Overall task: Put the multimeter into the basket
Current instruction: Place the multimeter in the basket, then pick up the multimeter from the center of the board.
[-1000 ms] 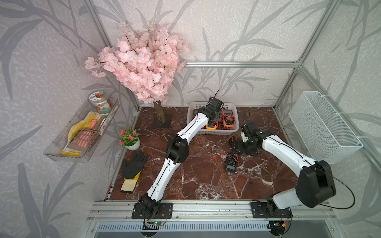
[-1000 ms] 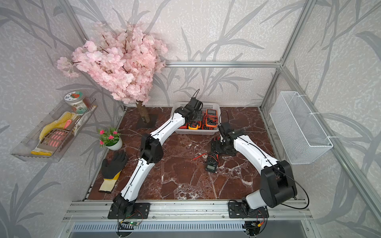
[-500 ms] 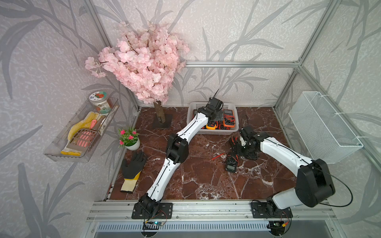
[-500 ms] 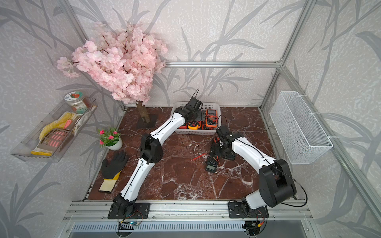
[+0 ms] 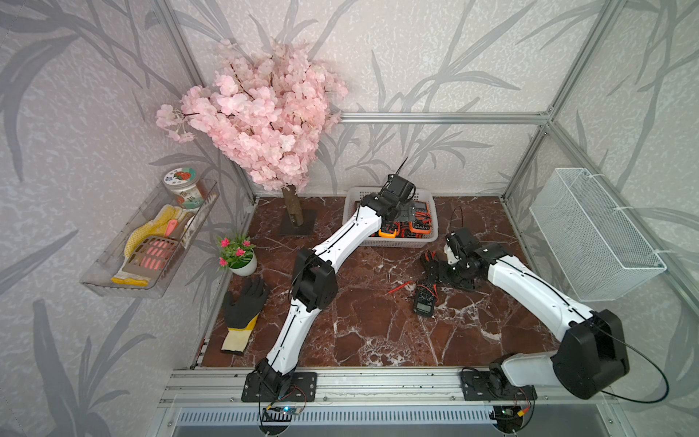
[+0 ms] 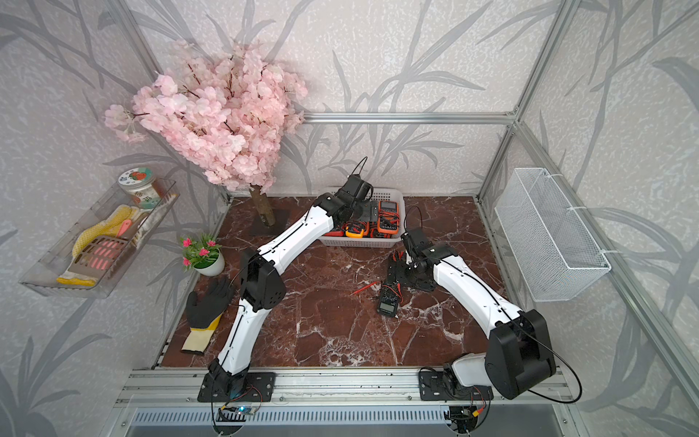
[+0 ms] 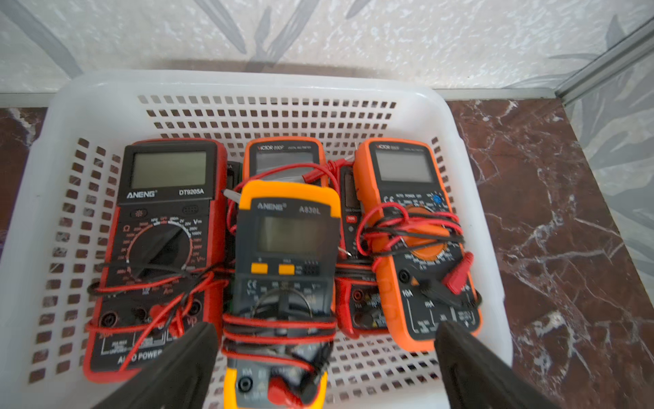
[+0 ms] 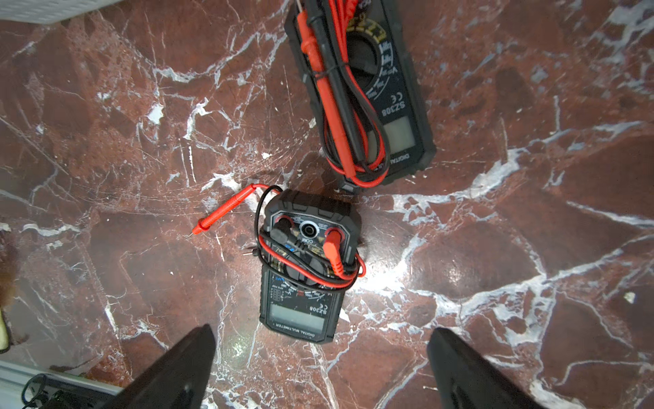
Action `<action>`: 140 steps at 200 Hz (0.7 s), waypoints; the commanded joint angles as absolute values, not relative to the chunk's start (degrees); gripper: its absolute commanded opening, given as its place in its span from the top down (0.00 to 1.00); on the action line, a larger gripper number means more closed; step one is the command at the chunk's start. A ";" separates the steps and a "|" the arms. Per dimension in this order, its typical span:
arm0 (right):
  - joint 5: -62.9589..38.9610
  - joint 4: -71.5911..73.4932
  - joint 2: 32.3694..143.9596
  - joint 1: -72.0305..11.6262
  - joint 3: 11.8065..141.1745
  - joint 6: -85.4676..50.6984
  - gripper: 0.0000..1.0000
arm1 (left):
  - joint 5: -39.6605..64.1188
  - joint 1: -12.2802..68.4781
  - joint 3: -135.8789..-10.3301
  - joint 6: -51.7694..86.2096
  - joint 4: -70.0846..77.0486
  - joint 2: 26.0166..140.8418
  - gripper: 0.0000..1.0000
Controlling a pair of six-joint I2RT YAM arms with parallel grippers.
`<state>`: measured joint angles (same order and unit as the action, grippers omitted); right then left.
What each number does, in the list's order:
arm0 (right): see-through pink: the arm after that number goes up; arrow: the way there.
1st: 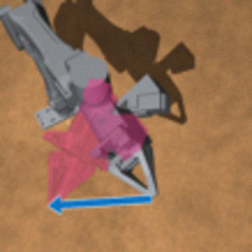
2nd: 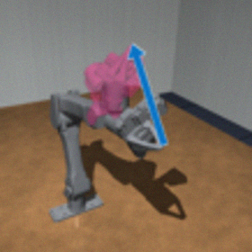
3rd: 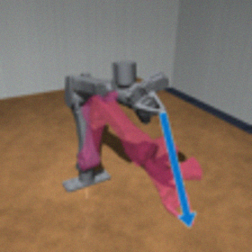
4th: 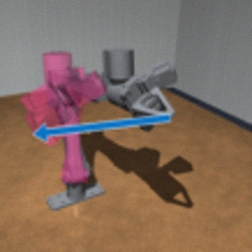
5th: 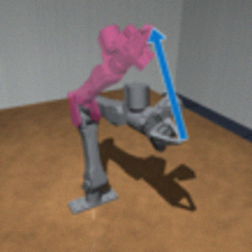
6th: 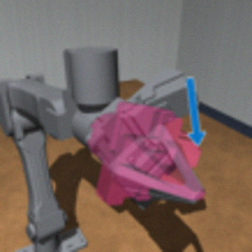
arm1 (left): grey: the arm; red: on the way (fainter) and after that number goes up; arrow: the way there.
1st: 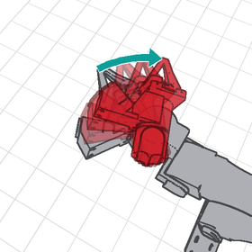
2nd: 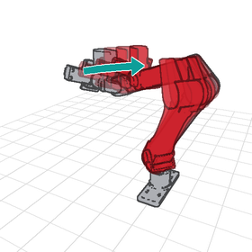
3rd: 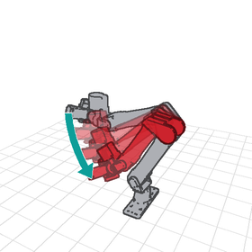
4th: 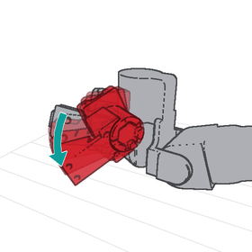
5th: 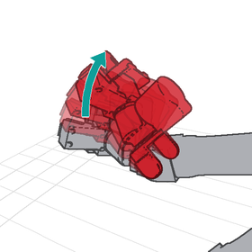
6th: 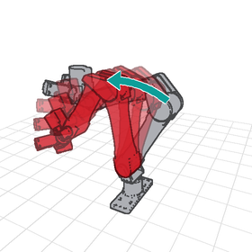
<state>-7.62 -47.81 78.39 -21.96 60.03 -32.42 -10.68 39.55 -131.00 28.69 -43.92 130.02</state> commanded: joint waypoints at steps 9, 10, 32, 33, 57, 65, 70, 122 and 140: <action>-8.09 -50.82 75.38 -20.55 60.45 -33.46 0.01 | -12.00 42.92 -122.93 32.05 -46.47 124.48 0.00; -8.04 -50.85 75.31 -20.52 60.41 -33.47 0.01 | -12.06 43.04 -122.55 32.15 -46.39 124.33 0.00; -7.44 -52.24 73.17 -18.80 58.86 -34.47 0.01 | -12.53 45.65 -116.23 34.64 -44.79 121.30 0.00; -7.41 -52.31 73.06 -18.67 58.78 -34.51 0.01 | -12.51 45.77 -115.99 34.72 -44.72 121.21 0.00; -6.50 -54.05 70.43 -15.91 56.28 -35.98 0.01 | -12.27 48.28 -111.35 36.77 -44.49 119.57 0.00; -6.23 -54.38 69.35 -14.94 55.35 -36.47 0.01 | -11.88 49.14 -109.93 37.12 -44.25 119.20 0.00; -6.15 -54.49 68.66 -14.35 54.79 -36.72 0.01 | -11.51 49.65 -109.29 37.32 -44.02 118.90 0.00; -4.13 -56.56 66.07 -8.68 51.41 -37.22 0.01 | -9.85 55.28 -102.72 38.10 -42.73 118.39 0.00; -5.80 -56.69 66.18 -5.83 50.43 -36.24 0.01 | -9.75 57.16 -101.40 37.98 -41.79 118.78 0.00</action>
